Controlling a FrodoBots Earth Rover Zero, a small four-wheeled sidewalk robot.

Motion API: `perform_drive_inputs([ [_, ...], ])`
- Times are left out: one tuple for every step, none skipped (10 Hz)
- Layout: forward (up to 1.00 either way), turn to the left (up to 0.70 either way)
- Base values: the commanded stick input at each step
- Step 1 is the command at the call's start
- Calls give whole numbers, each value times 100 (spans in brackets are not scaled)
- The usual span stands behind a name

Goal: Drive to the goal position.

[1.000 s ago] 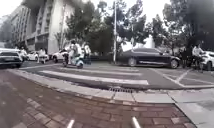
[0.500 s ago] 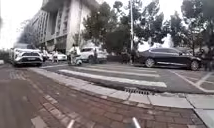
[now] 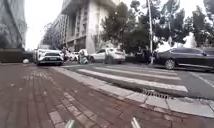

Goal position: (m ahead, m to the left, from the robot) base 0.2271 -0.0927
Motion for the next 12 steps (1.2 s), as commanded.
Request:
perform_drive_inputs([
  [0, 70],
  [0, 70],
  [0, 58],
  [0, 46],
  [0, 33],
  [0, 21],
  [0, 8],
  [0, 0],
  [0, 0],
  [0, 0],
  [0, 0],
  [0, 0],
])
